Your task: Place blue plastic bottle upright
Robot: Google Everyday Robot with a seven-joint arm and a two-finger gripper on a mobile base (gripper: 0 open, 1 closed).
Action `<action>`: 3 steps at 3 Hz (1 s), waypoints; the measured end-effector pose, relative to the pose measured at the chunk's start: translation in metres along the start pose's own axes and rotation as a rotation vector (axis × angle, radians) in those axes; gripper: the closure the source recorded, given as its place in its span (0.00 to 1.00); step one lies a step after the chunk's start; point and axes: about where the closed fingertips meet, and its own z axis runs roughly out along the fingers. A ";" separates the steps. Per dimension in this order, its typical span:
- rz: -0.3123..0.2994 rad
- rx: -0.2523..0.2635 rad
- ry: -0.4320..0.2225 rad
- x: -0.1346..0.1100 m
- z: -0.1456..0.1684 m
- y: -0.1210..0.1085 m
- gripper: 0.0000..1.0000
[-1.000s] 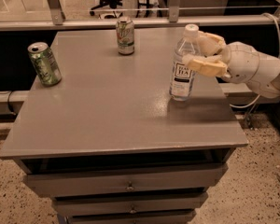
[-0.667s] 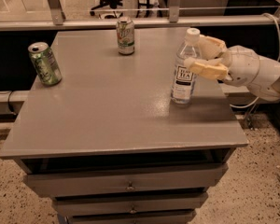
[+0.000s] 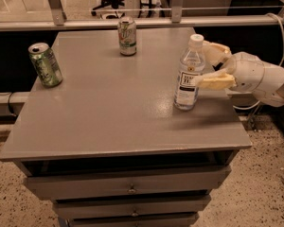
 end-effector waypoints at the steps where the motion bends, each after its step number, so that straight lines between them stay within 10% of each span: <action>1: -0.007 0.003 0.033 -0.004 -0.008 0.000 0.00; 3: -0.092 -0.007 0.298 -0.052 -0.043 0.001 0.00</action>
Offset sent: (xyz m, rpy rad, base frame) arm -0.0196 -0.0635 0.0315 -0.3074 -0.0371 -0.1023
